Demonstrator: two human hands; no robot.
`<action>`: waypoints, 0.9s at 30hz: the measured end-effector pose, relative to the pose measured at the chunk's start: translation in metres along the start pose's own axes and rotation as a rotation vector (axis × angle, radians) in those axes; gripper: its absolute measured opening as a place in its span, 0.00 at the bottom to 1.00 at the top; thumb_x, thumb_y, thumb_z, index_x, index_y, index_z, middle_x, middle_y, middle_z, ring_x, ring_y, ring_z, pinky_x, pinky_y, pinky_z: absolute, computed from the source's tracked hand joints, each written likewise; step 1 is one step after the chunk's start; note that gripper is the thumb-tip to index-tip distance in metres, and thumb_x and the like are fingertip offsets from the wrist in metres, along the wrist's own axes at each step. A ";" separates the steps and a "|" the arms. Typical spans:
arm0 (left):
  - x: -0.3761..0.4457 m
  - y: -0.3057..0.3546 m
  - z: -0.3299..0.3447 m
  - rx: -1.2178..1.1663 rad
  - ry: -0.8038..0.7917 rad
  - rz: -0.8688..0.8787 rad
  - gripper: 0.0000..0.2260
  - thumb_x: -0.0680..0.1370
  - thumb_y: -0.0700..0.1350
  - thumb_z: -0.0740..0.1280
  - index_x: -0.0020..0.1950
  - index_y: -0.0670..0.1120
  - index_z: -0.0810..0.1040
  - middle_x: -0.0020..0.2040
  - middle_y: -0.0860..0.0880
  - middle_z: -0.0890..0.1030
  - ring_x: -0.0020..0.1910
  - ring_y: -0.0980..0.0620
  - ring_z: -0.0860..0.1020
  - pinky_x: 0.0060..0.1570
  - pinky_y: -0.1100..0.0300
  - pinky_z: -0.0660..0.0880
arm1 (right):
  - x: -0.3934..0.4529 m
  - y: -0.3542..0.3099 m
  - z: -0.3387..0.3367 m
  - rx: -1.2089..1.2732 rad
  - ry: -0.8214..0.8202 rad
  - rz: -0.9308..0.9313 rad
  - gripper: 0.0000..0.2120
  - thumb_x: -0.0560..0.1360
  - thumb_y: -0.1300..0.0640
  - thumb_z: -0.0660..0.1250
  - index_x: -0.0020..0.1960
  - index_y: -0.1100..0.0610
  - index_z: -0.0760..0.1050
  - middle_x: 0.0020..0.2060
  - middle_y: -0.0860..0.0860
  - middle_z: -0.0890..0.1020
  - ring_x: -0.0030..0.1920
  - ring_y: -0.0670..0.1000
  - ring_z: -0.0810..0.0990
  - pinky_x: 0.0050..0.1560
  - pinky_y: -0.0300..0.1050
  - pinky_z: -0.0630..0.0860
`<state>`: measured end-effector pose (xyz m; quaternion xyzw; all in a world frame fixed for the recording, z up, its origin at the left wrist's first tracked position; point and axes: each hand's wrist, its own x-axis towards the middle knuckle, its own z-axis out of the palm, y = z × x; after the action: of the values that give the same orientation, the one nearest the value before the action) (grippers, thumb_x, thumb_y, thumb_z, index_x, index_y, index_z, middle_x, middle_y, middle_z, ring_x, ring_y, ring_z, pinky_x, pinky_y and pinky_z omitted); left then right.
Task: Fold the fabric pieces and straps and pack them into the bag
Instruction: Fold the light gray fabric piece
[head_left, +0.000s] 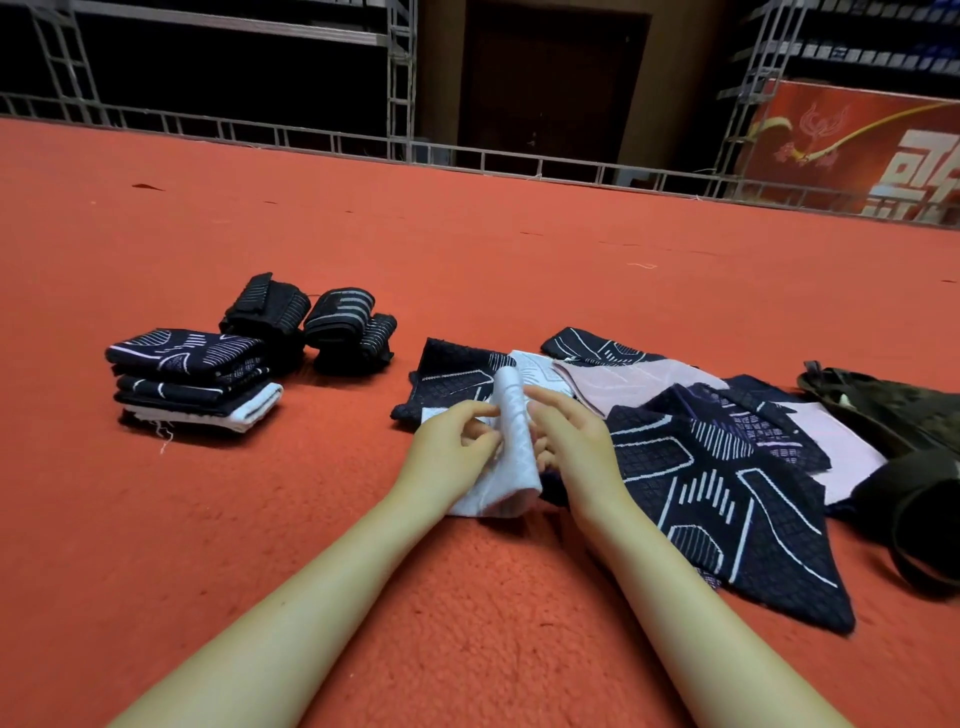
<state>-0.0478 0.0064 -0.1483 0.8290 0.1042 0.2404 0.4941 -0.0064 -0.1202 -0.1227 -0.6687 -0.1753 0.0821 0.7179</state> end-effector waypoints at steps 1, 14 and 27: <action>0.000 0.001 0.000 -0.067 0.005 -0.040 0.09 0.76 0.40 0.64 0.54 0.49 0.80 0.44 0.50 0.83 0.42 0.55 0.81 0.48 0.60 0.77 | -0.001 0.001 0.002 -0.002 -0.031 0.020 0.07 0.76 0.60 0.65 0.51 0.52 0.80 0.37 0.53 0.80 0.27 0.42 0.74 0.28 0.34 0.70; 0.001 0.014 0.005 -0.864 -0.049 -0.308 0.16 0.81 0.42 0.57 0.68 0.44 0.70 0.61 0.42 0.78 0.57 0.44 0.79 0.59 0.49 0.75 | -0.004 0.013 0.006 -0.331 -0.025 -0.129 0.22 0.74 0.56 0.70 0.63 0.44 0.65 0.50 0.41 0.75 0.48 0.41 0.77 0.48 0.35 0.73; 0.000 -0.006 -0.010 0.382 0.075 -0.099 0.28 0.76 0.37 0.57 0.75 0.51 0.59 0.70 0.45 0.61 0.69 0.45 0.59 0.68 0.53 0.57 | -0.004 0.015 0.006 -0.680 -0.185 -0.165 0.26 0.76 0.52 0.66 0.72 0.47 0.64 0.36 0.40 0.75 0.34 0.38 0.73 0.38 0.34 0.67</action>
<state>-0.0519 0.0170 -0.1494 0.8920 0.2069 0.2227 0.3347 -0.0106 -0.1148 -0.1381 -0.8426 -0.3101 0.0212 0.4398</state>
